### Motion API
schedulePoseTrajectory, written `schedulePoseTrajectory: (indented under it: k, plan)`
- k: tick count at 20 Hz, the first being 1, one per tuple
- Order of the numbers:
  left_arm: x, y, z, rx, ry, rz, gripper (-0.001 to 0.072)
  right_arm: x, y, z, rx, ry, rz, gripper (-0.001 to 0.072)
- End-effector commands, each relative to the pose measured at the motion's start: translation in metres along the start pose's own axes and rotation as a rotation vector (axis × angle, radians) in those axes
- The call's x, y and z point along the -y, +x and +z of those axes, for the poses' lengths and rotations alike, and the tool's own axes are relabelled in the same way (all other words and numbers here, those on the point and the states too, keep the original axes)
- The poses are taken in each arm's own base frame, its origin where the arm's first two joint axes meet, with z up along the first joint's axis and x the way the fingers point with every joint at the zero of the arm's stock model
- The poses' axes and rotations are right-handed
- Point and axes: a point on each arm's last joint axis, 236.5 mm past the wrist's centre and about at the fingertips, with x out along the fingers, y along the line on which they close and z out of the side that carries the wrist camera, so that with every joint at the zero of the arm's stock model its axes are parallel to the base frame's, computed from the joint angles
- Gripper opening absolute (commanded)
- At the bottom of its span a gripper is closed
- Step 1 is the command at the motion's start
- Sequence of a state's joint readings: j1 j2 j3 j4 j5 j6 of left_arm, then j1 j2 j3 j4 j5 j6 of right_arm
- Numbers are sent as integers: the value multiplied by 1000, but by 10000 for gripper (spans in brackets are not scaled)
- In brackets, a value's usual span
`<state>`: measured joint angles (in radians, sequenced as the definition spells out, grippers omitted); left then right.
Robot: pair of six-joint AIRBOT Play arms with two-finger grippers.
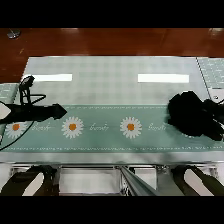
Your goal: Fold the shirts.
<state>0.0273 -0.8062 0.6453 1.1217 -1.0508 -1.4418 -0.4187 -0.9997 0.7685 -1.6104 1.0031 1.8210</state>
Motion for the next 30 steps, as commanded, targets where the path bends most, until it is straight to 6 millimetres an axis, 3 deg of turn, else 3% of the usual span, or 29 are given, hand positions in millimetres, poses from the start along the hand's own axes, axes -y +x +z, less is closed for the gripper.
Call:
schedulePoseTrajectory:
  k: [1,4,5,6,8,10,11,13,15,16,18,21,23,24,27,30]
  plan:
    - [5,5,1,27,8,-13,704,-7,43,-19,-56,40,63,627]
    - [3,9,-2,4,3,-12,704,-41,67,-40,-168,-42,204,587]
    - [3,10,-4,-6,0,-12,704,-51,68,-45,-197,-65,247,352]
    - [3,11,-5,-14,-1,-12,704,-59,63,-41,-199,-72,281,45]
    - [3,-1,10,12,-1,-10,703,-75,35,-8,-120,-104,336,45]
    - [7,-33,42,96,11,-8,703,-89,-23,46,58,-144,381,45]
    - [13,-54,57,142,44,-10,702,-106,-68,69,194,-173,460,44]
    - [33,-99,79,250,122,-15,702,-133,-156,92,435,-179,615,44]
    - [52,-129,81,342,157,-42,702,-135,-230,95,620,-204,666,44]
    - [57,-135,75,354,149,-53,702,-138,-258,91,670,-246,680,44]
    - [62,-135,63,354,147,-70,702,-152,-312,77,741,-350,723,44]
    - [70,-116,47,298,121,-127,702,-193,-388,44,798,-512,869,43]
    - [72,-103,39,256,109,-152,702,-214,-399,17,718,-601,910,44]
    - [73,-99,36,241,119,-155,701,-230,-388,-8,615,-675,940,44]
    - [72,-93,38,236,133,-151,702,-274,-327,-94,245,-926,922,44]
    - [69,-86,39,212,122,-149,702,-328,-269,-148,121,-1059,817,45]
